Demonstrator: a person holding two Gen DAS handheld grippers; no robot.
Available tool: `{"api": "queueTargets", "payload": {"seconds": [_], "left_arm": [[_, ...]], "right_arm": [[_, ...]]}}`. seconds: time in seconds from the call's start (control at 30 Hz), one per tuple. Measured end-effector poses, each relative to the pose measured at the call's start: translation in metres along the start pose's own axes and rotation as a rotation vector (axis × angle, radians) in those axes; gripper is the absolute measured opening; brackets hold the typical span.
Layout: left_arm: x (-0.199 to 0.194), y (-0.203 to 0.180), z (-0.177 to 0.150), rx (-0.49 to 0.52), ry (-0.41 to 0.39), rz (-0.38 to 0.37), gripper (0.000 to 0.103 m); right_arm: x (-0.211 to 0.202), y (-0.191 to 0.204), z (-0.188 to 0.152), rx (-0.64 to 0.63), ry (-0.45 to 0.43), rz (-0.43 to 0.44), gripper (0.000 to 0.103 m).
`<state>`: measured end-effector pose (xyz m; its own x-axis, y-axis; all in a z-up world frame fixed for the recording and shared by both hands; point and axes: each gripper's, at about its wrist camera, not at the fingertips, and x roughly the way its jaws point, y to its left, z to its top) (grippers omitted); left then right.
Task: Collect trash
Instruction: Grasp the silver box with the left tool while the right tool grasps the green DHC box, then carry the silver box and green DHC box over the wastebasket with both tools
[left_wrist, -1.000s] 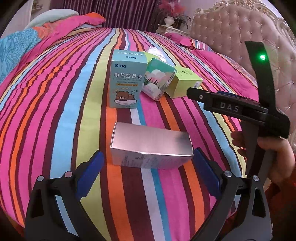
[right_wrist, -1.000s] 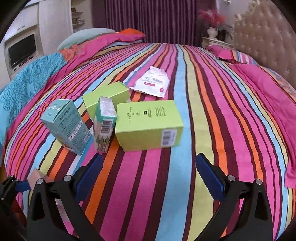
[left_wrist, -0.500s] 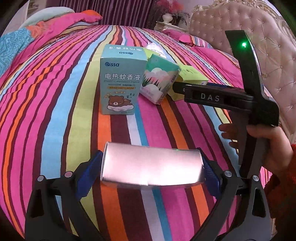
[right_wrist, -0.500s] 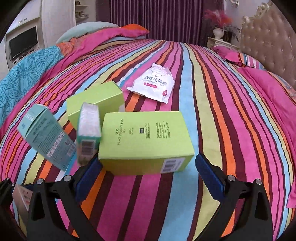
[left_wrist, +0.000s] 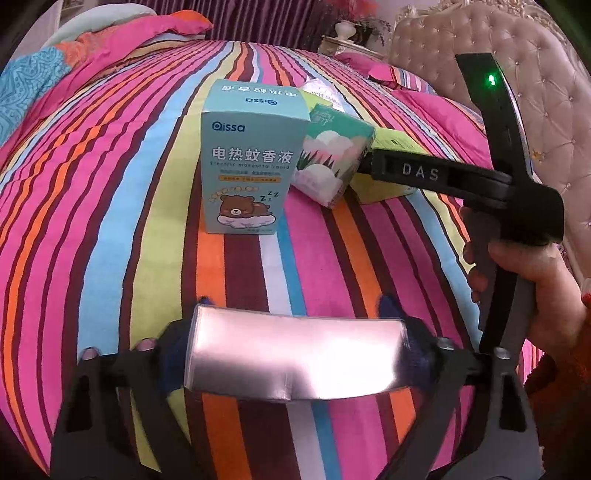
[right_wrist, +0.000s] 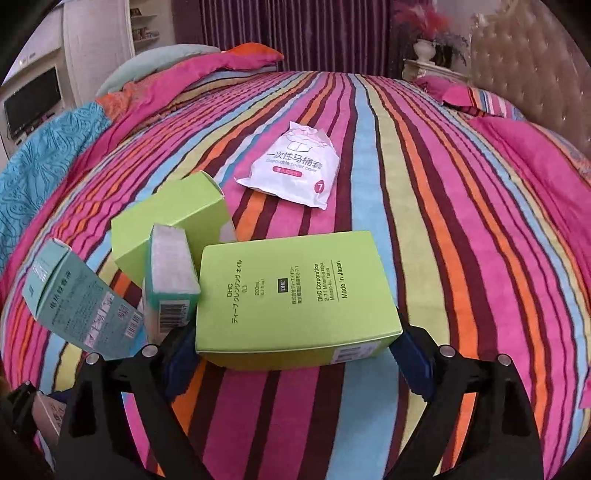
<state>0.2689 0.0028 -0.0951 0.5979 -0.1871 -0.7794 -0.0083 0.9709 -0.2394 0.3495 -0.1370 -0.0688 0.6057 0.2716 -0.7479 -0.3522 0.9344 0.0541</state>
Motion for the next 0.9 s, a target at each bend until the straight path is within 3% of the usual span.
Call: {"api": "queueTargets", "payload": {"seconds": [0.17,0.53,0.9], "left_arm": [[-0.004,0.004,-0.001,-0.005,-0.001,-0.03,0.084],[-0.038,0.007,-0.015,0.023,-0.037,-0.041,0.084],[-0.09,0.02,-0.043,0.043,-0.047,-0.054,0.084]], "right_arm": [[-0.009,-0.014,-0.007,0.049,-0.007,-0.047,0.085],[-0.057,-0.032,-0.047,0.182,-0.013,-0.053,0.085],[-0.114,0.003,-0.093,0.211,-0.003,-0.029,0.085]]}}
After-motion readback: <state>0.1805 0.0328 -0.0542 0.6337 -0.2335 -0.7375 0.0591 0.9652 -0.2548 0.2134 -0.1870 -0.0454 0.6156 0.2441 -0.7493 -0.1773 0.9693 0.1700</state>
